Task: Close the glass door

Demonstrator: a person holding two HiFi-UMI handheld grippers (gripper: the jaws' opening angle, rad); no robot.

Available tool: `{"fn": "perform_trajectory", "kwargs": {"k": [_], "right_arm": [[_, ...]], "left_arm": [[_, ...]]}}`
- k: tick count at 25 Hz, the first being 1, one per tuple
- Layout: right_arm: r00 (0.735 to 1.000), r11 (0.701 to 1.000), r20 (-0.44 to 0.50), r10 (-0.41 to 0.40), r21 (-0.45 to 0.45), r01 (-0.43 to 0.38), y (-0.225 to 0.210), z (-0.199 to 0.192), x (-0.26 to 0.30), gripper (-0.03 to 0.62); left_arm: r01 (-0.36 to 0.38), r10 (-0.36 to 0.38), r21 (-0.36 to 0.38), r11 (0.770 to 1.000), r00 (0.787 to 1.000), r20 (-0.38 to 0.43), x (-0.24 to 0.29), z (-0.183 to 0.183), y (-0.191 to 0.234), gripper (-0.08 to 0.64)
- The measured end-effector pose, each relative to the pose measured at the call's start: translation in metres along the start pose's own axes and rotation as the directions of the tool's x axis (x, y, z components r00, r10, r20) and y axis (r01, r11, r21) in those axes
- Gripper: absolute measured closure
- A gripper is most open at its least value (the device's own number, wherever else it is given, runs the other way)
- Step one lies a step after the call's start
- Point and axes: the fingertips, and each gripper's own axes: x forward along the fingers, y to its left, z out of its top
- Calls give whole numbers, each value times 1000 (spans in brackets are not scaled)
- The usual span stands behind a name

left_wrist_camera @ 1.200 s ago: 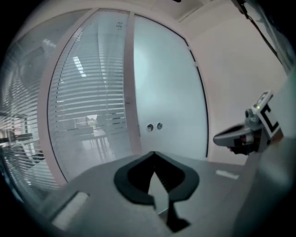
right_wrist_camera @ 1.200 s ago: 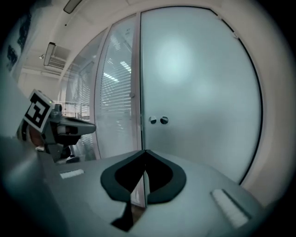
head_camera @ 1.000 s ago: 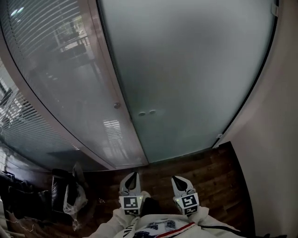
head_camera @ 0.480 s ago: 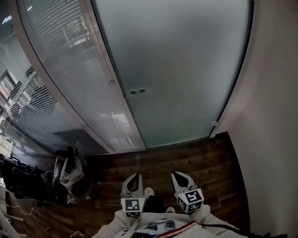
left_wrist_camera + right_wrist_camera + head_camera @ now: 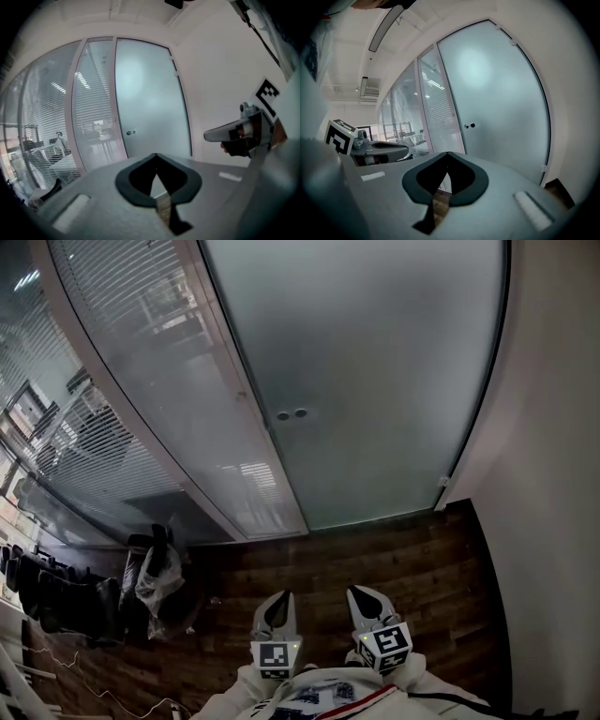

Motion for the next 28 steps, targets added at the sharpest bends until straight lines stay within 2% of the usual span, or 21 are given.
{"fn": "perform_trajectory", "kwargs": {"k": [5,9,14,18,21,25,28], "right_arm": [[1000,1000,-14,19,-22,-19,33,-2,8,586],[1000,1000,-13,9,-26,-10,73,-4,20,586],[1000,1000,-8,-27,-10,27,141,-19,30,586],[997,996,21,-68,-47,69,184,-29,21,588],[993,991,53,-107,-78,111,204,-38,12,588],[990,987,17,-141,-69,142,217,-52,2,588],[989,984,5,-149,-97,148,216,-59,-7,588]], "left_arm": [[-1,1,-19,1000,999,39,-21,-6,19,557],[7,-1,-75,997,997,78,-48,-4,47,557],[34,-34,-8,999,997,72,-98,-21,93,557],[60,-59,-11,998,996,73,-130,-43,115,557],[78,-77,-4,997,994,74,-144,-55,125,557],[100,-99,-21,995,994,35,-163,-66,130,557],[81,-80,-27,996,996,44,-176,-62,132,557]]}}
